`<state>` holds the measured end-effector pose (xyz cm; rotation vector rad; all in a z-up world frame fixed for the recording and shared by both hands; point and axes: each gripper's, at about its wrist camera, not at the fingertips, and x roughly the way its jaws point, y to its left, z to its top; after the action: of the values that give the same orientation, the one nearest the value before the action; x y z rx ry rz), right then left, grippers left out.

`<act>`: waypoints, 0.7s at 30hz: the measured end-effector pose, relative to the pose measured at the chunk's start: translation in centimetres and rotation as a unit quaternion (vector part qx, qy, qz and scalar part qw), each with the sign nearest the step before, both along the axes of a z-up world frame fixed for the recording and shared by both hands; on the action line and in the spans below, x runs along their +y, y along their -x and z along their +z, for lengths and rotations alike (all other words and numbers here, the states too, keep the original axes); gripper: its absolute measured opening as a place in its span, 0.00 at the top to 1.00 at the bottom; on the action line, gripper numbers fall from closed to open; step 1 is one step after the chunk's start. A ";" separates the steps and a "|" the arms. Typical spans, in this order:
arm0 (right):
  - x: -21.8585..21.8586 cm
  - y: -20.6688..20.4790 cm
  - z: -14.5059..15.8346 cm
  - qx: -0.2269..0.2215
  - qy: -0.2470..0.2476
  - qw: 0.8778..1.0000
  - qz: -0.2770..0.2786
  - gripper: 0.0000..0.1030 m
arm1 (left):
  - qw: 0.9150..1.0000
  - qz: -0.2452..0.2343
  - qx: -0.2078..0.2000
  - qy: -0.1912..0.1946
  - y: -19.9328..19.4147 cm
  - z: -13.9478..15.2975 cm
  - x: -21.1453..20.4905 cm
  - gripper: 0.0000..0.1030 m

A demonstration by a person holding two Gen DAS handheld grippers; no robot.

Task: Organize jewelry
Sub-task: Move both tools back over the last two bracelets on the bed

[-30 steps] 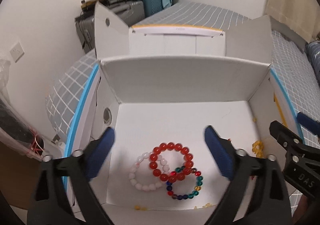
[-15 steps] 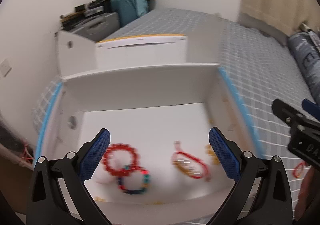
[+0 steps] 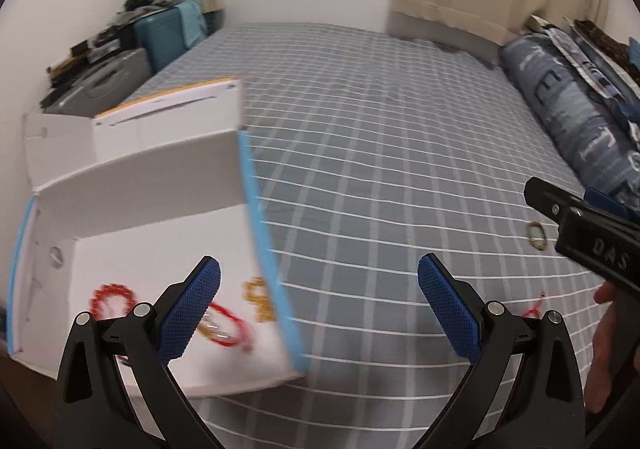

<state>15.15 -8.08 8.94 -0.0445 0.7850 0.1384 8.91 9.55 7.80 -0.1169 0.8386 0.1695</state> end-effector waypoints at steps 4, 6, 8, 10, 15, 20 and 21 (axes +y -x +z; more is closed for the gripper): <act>-4.7 -0.9 -0.9 0.007 -0.001 1.000 -0.030 0.07 | 1.000 -0.025 0.010 0.004 -0.6 -1.1 -3.5 0.06; -6.5 -1.4 -1.4 0.012 0.005 0.999 -0.037 0.07 | 0.999 -0.038 0.015 0.004 -0.9 -1.9 -5.0 0.06; -8.1 -2.2 -2.2 0.020 0.012 0.999 -0.042 0.07 | 0.999 -0.047 0.022 0.000 -1.0 -2.8 -6.7 0.06; -10.1 -3.0 -3.1 0.030 0.002 0.998 -0.048 0.07 | 0.998 -0.060 0.029 -0.003 -1.3 -3.9 -8.5 0.06; -13.2 -4.9 -5.5 0.054 -0.012 0.997 -0.056 0.07 | 0.995 -0.084 0.046 -0.017 -1.6 -6.4 -11.9 0.06; -14.6 -6.3 -7.5 0.064 -0.012 0.996 -0.056 0.07 | 0.991 -0.111 0.078 -0.015 -1.9 -9.3 -15.3 0.06; -14.7 -6.6 -7.9 0.066 -0.008 0.996 -0.057 0.07 | 0.990 -0.118 0.081 -0.019 -1.8 -9.7 -15.9 0.06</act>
<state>21.77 -22.75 1.07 0.0252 0.9160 0.0404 10.75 -6.31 -1.87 0.0319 1.0033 -0.0281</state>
